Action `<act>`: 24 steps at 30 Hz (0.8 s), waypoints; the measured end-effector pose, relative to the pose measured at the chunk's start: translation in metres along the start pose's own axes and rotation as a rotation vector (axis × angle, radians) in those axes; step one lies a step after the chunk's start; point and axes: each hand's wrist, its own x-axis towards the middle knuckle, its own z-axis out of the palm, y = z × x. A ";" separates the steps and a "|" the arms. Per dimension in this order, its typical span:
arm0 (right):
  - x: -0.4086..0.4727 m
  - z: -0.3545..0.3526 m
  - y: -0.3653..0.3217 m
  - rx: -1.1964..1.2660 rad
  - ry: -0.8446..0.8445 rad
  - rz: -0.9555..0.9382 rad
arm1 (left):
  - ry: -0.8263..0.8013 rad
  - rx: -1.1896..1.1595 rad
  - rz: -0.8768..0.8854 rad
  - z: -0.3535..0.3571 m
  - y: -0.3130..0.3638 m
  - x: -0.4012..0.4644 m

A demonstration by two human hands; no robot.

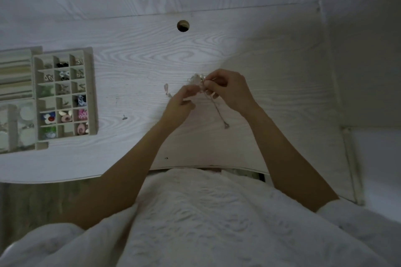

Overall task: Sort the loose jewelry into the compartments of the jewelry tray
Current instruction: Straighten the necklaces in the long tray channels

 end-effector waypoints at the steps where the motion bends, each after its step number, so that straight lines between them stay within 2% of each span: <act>1: -0.001 -0.003 -0.005 0.015 0.000 -0.008 | -0.129 -0.096 -0.014 0.004 0.003 -0.001; 3: -0.002 -0.009 -0.011 0.052 0.024 -0.023 | -0.315 -0.158 -0.044 0.010 0.007 -0.002; 6: -0.003 -0.021 -0.011 0.120 0.133 0.004 | -0.355 -0.053 -0.073 0.017 0.010 -0.005; 10: -0.005 -0.034 -0.003 0.328 0.249 0.090 | -0.274 0.023 -0.056 -0.002 -0.005 -0.010; 13: -0.002 -0.034 0.003 0.410 0.261 0.132 | -0.184 0.099 -0.039 -0.032 -0.014 -0.025; 20: 0.006 0.018 0.000 0.337 0.153 0.135 | 0.168 -0.116 -0.019 -0.115 -0.025 -0.062; 24: 0.020 0.066 -0.015 0.104 0.009 0.055 | 0.328 -0.073 -0.047 -0.169 -0.046 -0.086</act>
